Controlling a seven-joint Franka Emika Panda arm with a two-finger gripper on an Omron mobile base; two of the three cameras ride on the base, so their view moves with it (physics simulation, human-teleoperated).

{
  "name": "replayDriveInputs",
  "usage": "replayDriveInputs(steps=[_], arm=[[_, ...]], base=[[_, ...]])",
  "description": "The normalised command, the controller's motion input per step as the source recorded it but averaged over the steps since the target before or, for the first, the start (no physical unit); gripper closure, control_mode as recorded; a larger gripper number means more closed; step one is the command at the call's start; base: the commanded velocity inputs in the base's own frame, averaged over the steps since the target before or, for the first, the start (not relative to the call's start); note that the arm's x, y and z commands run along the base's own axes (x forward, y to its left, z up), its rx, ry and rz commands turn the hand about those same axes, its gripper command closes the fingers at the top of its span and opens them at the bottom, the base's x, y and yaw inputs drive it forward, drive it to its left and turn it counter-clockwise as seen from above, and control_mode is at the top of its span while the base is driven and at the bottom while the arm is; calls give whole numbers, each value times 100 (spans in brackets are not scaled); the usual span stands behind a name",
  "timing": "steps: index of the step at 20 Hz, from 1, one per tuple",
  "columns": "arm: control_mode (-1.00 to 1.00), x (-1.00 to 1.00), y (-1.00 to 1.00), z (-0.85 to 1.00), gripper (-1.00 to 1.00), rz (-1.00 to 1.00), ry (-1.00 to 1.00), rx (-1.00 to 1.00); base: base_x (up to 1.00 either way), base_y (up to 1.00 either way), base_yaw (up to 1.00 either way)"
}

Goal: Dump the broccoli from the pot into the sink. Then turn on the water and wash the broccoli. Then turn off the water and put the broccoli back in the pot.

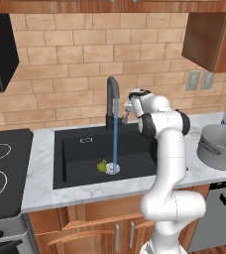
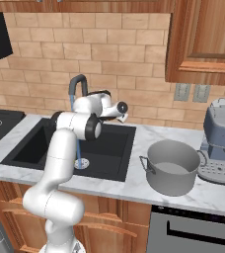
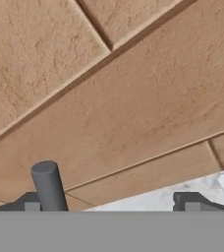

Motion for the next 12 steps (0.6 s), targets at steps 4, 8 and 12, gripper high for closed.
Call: replayDriveInputs(steps=[4, 8, 12], arm=[[-100, 8, 21, 0, -100, 0, 0, 8], [-100, 30, 18, 0, -100, 0, 0, 8], [-100, 57, 4, 0, -100, 0, 0, 7]], base=[[0, 0, 0], [0, 0, 0], [0, 0, 0]])
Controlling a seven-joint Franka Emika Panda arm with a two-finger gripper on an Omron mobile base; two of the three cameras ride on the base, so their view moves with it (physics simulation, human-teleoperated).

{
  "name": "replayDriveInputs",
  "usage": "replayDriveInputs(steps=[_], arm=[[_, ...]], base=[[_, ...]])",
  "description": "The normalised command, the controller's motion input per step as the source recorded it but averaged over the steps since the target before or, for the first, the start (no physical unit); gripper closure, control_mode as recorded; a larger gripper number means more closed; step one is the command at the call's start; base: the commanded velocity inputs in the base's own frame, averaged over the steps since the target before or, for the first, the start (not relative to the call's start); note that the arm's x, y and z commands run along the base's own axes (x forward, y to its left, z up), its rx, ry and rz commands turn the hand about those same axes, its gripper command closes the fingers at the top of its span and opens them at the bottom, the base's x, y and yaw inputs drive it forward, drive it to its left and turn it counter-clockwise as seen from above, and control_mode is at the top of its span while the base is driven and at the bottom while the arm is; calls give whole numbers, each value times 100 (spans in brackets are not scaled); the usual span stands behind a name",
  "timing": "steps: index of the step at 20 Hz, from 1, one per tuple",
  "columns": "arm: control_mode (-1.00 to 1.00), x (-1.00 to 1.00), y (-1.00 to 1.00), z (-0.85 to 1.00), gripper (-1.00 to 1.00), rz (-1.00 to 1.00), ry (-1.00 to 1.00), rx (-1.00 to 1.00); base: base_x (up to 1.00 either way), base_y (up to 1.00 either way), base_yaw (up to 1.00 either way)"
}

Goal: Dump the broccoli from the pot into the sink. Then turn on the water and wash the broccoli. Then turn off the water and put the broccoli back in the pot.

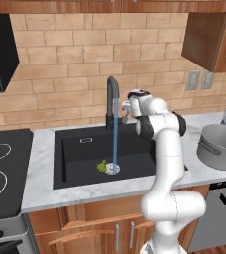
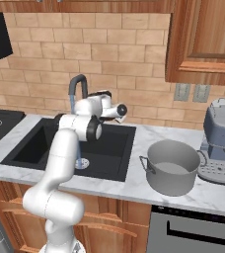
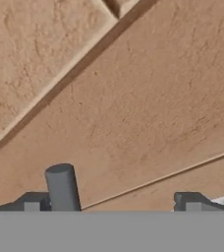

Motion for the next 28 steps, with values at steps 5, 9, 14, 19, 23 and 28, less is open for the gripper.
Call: replayDriveInputs(steps=[5, 9, 14, 19, 23, 28], arm=[[-100, 63, 8, 0, -100, 0, 0, 8], [-100, 55, 28, 2, -100, 1, 0, 8], [-100, 51, 34, 14, -100, 1, 0, 7], [-100, 35, 32, 22, -100, 0, 0, 3], [-100, 15, 46, 42, -100, 2, -2, 4], [-100, 7, 57, 51, -100, 4, -7, 2]], base=[[0, 0, 0], [0, 0, 0], [0, 0, 0], [0, 0, 0], [0, 0, 0], [0, 0, 0]])
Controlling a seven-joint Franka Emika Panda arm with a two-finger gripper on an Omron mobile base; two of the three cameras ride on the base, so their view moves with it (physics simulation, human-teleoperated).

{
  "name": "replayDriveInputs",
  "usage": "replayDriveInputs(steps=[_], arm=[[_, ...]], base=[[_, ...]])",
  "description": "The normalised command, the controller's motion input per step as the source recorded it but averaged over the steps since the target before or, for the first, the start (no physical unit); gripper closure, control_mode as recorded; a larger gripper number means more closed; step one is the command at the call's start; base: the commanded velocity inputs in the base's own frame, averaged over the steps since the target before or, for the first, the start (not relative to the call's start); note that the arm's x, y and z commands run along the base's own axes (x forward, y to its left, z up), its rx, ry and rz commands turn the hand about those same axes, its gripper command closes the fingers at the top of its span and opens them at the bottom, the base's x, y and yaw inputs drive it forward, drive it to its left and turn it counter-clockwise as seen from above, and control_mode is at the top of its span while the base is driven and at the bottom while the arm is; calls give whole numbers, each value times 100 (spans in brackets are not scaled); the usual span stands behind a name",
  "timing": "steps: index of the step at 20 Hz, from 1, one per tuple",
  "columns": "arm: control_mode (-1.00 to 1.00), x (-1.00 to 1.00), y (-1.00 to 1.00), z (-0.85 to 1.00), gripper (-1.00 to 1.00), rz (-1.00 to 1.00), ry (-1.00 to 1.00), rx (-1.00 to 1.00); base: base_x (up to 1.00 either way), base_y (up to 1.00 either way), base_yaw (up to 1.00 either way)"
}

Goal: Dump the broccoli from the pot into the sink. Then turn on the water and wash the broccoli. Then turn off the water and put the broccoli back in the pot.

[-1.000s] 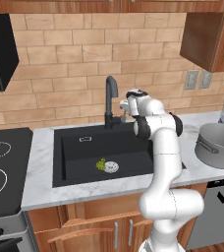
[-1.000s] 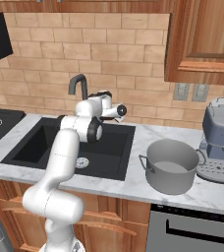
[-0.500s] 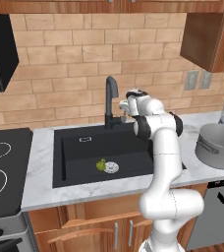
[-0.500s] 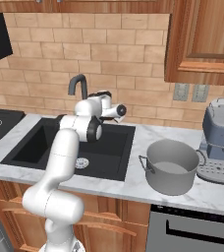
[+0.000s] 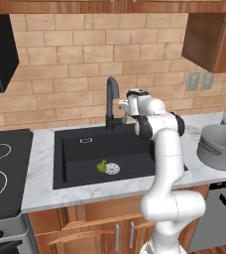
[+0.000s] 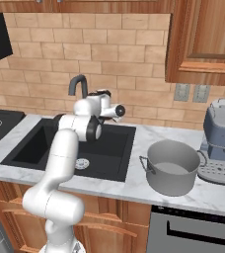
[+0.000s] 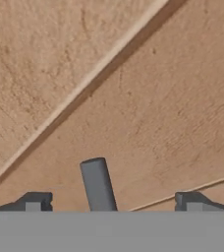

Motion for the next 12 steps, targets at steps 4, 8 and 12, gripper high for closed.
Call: replayDriveInputs(steps=[4, 8, 12], arm=[[-100, 8, 60, 53, -100, 5, -11, 1], [-100, 12, 29, 42, -100, 2, -11, 0], [-100, 1, -1, 55, -100, 0, -11, 0]], base=[[0, 0, 0], [0, 0, 0], [0, 0, 0]])
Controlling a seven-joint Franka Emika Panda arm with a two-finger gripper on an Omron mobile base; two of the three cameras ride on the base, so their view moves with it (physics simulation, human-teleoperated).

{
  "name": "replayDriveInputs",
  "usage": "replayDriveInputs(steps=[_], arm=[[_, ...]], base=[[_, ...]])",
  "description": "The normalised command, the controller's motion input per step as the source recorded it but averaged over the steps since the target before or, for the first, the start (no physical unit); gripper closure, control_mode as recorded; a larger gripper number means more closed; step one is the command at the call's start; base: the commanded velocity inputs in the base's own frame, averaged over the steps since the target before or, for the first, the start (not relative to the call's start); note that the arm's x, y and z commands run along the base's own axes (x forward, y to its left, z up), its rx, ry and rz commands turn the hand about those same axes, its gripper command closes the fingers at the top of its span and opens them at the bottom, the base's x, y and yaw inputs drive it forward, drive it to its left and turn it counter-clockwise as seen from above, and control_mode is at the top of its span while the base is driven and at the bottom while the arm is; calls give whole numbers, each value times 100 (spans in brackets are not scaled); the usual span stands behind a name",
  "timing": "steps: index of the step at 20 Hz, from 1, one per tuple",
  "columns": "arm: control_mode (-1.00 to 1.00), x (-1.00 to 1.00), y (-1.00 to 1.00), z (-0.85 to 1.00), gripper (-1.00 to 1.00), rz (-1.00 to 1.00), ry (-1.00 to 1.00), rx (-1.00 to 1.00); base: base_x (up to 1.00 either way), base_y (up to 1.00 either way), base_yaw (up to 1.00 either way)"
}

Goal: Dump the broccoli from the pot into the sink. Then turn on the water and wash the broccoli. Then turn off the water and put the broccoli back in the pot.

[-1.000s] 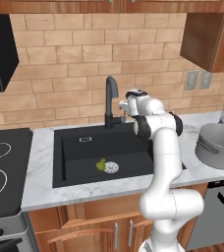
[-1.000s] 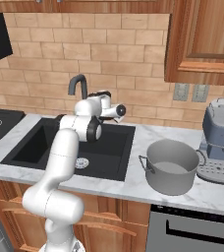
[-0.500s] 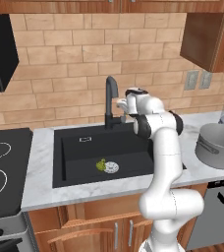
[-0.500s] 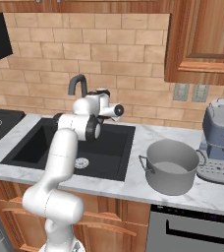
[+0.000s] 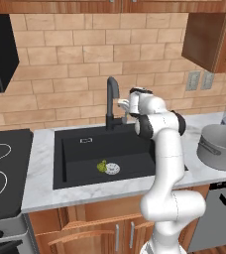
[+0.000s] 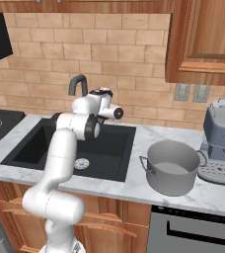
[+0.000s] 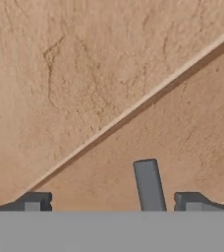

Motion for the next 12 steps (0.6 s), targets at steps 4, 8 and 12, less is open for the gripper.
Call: replayDriveInputs(steps=[4, 8, 12], arm=[[-100, 0, 0, 75, -100, 0, -12, 0], [-100, 4, 4, 70, -100, 0, -10, 0], [-100, 0, -12, 68, -100, 0, -9, 0]], base=[[0, 0, 0], [0, 0, 0], [0, 0, 0]])
